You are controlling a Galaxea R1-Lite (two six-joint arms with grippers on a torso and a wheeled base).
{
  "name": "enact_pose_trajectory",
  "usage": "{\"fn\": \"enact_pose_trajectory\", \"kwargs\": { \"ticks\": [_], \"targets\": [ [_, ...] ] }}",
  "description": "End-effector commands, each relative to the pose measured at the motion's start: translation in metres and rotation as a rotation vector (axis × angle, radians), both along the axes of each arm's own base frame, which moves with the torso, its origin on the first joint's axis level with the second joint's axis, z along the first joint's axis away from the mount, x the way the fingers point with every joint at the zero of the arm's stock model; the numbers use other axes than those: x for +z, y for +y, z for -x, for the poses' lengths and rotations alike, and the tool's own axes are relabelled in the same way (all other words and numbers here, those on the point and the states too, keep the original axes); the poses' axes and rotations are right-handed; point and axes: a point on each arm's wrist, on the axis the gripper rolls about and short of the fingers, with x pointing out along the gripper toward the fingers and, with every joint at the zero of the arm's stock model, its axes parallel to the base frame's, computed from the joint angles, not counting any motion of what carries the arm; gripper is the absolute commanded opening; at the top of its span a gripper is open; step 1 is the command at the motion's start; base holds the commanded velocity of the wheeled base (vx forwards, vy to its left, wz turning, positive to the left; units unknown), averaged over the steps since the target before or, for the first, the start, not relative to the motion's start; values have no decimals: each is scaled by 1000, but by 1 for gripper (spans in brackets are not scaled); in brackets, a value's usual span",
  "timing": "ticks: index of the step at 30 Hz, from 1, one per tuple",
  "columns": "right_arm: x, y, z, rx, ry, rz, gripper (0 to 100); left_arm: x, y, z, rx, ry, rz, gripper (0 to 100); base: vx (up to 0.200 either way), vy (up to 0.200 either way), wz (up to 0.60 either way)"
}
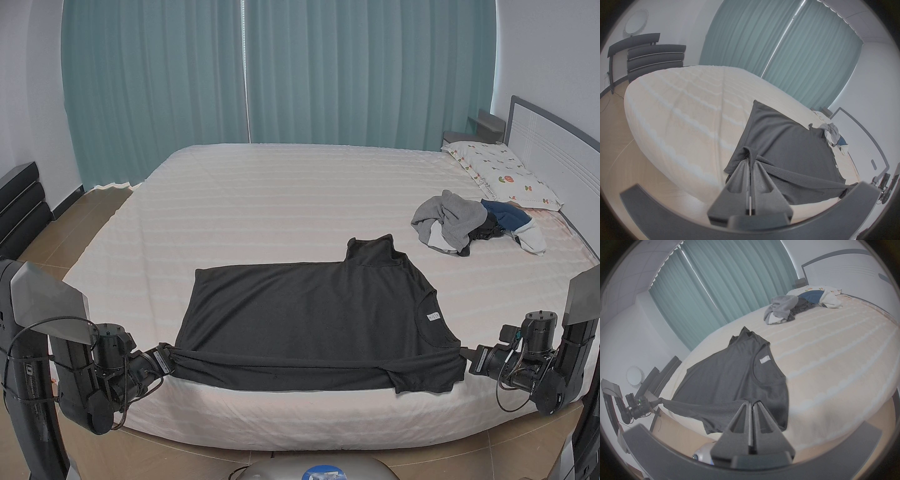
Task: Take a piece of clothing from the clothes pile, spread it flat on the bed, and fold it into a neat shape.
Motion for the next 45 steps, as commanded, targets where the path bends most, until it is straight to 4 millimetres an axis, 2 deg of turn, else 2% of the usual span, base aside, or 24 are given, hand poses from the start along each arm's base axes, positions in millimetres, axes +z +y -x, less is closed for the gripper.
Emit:
{"fn": "enact_pose_trajectory", "kwargs": {
  "ticks": [1,8,9,12,18,23,27,30,38,45],
  "targets": [
    [1,6,-8,13,-34,-6,0,8,-4,-10,15,-67,-3,0,0,0,0],
    [8,4,-11,0,-82,-10,0,17,-3,-9,33,-97,-9,0,0,0,0],
    [12,2,-9,-5,-98,-12,0,24,-4,-7,32,-115,-6,0,0,0,0],
    [16,1,-6,-11,-109,-19,0,27,-5,-5,26,-124,-5,0,0,0,0],
    [26,-1,9,-25,-103,-62,0,39,-7,15,-12,-121,-7,0,0,0,0],
    [28,-5,15,-39,-100,-57,0,36,-16,21,-56,-96,-27,0,0,0,0],
    [26,-5,17,-41,-85,-64,0,32,-14,14,-45,-100,-44,0,0,0,0],
    [24,-5,13,-40,-86,-64,0,29,-13,5,-33,-113,-44,0,0,0,0],
    [14,7,-25,-4,-116,-58,0,7,-12,-20,-16,-96,-53,0,0,0,0],
    [7,8,-50,-8,-123,-56,0,2,-14,-37,-12,-125,-50,0,0,0,0]
  ]
}}
